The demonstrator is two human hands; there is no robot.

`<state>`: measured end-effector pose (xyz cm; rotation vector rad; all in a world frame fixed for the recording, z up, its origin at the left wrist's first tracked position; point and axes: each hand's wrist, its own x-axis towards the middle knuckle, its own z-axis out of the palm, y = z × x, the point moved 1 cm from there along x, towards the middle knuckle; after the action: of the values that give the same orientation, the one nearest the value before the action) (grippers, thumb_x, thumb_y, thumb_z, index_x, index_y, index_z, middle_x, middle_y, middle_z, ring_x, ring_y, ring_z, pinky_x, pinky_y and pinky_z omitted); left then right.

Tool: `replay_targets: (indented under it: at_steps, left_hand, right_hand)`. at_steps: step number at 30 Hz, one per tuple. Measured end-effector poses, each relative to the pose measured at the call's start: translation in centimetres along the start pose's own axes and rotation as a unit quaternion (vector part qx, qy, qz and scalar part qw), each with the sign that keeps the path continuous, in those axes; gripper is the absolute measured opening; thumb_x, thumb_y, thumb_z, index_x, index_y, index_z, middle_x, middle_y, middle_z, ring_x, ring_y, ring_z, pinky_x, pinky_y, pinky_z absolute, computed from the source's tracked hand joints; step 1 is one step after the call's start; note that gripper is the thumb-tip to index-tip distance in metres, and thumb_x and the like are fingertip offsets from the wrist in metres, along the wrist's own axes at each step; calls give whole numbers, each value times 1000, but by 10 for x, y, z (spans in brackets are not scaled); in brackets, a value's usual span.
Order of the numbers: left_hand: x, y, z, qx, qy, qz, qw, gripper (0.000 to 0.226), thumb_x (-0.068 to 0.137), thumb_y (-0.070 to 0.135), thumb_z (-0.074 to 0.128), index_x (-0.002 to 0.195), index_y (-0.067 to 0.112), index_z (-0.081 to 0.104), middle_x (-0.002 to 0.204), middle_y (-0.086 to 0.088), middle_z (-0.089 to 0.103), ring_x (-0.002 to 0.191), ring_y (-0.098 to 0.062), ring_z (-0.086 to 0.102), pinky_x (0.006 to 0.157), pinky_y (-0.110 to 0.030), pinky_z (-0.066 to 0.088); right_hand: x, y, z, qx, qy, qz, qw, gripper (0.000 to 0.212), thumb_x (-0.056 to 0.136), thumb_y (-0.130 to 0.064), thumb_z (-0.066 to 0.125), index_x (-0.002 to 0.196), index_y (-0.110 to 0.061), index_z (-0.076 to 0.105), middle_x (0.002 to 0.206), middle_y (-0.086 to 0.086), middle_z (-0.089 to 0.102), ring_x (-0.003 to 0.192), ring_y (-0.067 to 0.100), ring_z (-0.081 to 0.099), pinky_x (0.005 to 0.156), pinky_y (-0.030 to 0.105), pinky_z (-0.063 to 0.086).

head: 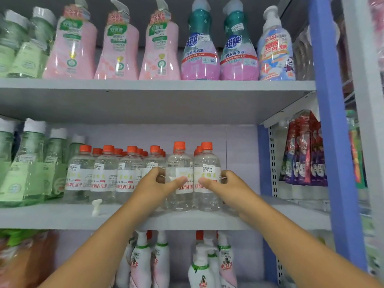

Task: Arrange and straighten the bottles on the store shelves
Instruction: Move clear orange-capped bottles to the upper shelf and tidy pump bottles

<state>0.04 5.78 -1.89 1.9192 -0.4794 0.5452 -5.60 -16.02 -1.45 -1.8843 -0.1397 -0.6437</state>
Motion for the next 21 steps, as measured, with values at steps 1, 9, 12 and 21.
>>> replay_targets:
  at_steps: [1,9,12,21]
  left_hand:
    - [-2,0,-2,-8,-6,1,1000,64,68,81,73,113,37,61,112,16,66,98,-5,64,69,-24,48]
    - [-8,5,1,20,-57,-11,998,107,29,91,78,118,39,52,113,16,67,105,-12,67,88,-39,58]
    - [-6,4,-2,1,-62,-14,998,90,36,81,84,111,42,53,103,19,72,92,-2,69,69,-23,53]
    - [0,0,1,-10,-67,-8,998,71,75,54,84,128,41,39,110,15,66,91,-3,68,64,-21,50]
  right_hand:
    - [-1,0,-1,2,-3,-2,1000,43,77,-62,80,106,-38,59,107,-15,71,87,2,71,61,20,51]
    - [-3,4,-1,-52,-34,-9,998,81,54,-63,91,118,-35,50,110,-13,70,95,6,70,73,27,58]
    - [-1,8,-6,-42,-39,-6,998,76,62,-56,91,121,-38,47,110,-13,69,92,5,71,71,27,58]
    - [5,9,-5,-10,-86,-3,996,57,75,-37,81,123,-41,51,106,-20,71,86,-5,71,71,20,53]
